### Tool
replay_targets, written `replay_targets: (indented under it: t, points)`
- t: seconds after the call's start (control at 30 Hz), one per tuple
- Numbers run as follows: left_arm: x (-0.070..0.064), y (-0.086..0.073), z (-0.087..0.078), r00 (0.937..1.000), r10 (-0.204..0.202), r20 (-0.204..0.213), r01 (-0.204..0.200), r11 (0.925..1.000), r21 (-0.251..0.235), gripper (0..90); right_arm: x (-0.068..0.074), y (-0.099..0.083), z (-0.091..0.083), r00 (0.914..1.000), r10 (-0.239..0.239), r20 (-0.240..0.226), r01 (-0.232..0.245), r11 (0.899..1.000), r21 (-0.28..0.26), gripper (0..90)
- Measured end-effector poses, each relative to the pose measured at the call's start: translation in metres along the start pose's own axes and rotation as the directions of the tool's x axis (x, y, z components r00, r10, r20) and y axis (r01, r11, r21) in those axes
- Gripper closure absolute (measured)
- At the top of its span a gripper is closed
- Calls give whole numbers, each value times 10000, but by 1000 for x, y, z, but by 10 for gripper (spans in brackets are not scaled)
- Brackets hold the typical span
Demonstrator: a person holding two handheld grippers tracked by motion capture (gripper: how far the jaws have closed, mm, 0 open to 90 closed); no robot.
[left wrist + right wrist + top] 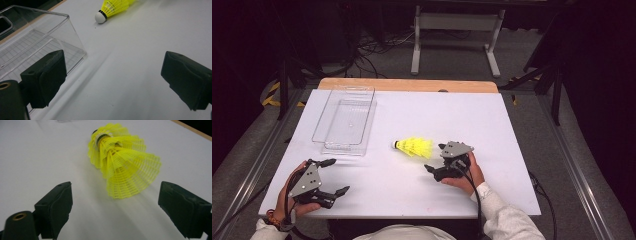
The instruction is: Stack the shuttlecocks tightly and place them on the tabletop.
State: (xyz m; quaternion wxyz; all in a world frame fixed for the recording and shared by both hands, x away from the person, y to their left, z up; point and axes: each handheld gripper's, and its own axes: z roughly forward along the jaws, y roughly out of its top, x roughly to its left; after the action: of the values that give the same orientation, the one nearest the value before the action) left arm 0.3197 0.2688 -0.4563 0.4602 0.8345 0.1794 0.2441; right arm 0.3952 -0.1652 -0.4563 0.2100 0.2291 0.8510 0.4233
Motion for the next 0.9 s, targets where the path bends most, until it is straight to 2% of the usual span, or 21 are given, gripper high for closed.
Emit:
replay_targets:
  t: [0.33, 0.5, 0.73, 0.9]
  points:
    - [0, 0, 1, 10000, 8, -1, -8, 10000, 51, 73, 11, 5, 16, 9971, -232, -724, 263, 9988, 421, 166]
    - [0, 0, 2, 10000, 26, 11, -26, 10000, 84, 73, 17, 11, 24, 9965, -290, -787, 335, 9979, 559, 192]
    - [0, 0, 2, 10000, 12, -15, -12, 9999, 104, 78, 25, 20, 30, 9965, -299, -781, 330, 9987, 392, 221]
    - [0, 0, 2, 10000, 1, -13, -1, 9999, 121, 80, 25, 27, 36, 9964, -91, -848, 109, 9997, 204, 254]
